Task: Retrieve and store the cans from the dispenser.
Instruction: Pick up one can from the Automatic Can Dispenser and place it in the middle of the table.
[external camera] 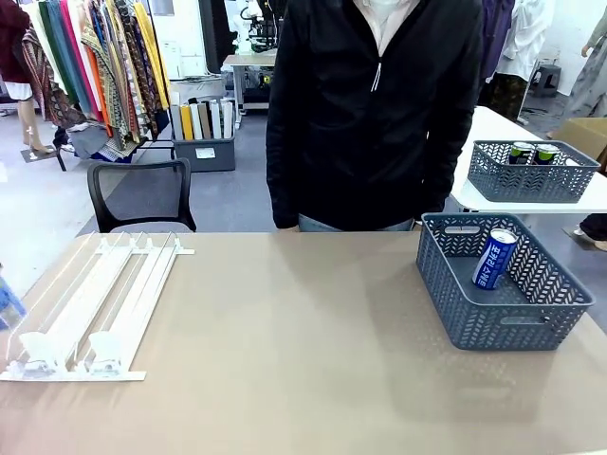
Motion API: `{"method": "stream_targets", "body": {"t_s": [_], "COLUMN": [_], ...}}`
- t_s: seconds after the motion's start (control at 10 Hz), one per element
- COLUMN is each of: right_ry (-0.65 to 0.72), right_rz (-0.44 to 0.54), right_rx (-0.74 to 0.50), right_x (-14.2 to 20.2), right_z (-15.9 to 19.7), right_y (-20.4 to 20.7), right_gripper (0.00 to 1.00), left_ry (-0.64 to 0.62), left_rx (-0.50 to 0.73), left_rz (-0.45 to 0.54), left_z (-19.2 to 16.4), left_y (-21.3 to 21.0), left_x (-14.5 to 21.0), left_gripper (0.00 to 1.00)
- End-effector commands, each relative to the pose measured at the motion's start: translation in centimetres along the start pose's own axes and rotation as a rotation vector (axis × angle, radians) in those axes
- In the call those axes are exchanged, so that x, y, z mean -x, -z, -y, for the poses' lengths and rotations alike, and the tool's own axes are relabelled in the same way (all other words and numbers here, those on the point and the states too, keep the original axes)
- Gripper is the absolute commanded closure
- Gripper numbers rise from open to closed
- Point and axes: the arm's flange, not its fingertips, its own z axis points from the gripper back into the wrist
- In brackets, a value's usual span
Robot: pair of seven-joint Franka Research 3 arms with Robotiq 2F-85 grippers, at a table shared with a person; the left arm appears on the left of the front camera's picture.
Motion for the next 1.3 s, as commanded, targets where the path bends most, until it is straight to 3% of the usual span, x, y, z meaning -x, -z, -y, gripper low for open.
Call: {"method": "stream_targets", "body": {"t_s": [0.0, 0.3, 0.5, 0.6, 1.0, 1.1, 1.2], "right_ry": [-0.011, -0.011, -0.011, -0.011, -0.011, -0.011, -0.011], "right_rz": [0.016, 0.016, 0.016, 0.016, 0.016, 0.016, 0.016], "right_rx": [-0.026, -0.026, -0.026, -0.026, -0.026, -0.026, -0.026], "right_x": [-0.3, -0.3, -0.3, -0.3, -0.3, -0.3, -0.3], "right_z": [-0.3, -0.3, -0.3, -0.3, -0.3, -0.3, -0.3], "right_y": [0.1, 0.1, 0.1, 0.1, 0.1, 0.1, 0.1], "right_gripper": [0.00, 0.00, 0.00, 0.00, 0.00, 0.00, 0.00], "left_ry": [-0.009, -0.018, -0.088, -0.008, -0.015, -0.023, 0.006], "left_rx": [-0.040, 0.095, 0.168, 0.080, 0.105, 0.076, 0.125], "left_rz": [0.039, 0.184, 0.163, 0.171, 0.163, 0.111, 0.136], "left_z": [1.3, 1.1, -1.0, 1.0, 0.6, 2.8, 6.7], "left_y": [-5.2, -10.3, -9.7, -10.6, -10.2, -9.3, -8.7], "left_x": [0.7, 3.5, 4.6, 3.8, 4.1, 1.8, -2.4], "left_gripper": [1.00, 1.00, 1.00, 1.00, 1.00, 1.00, 1.00]}}
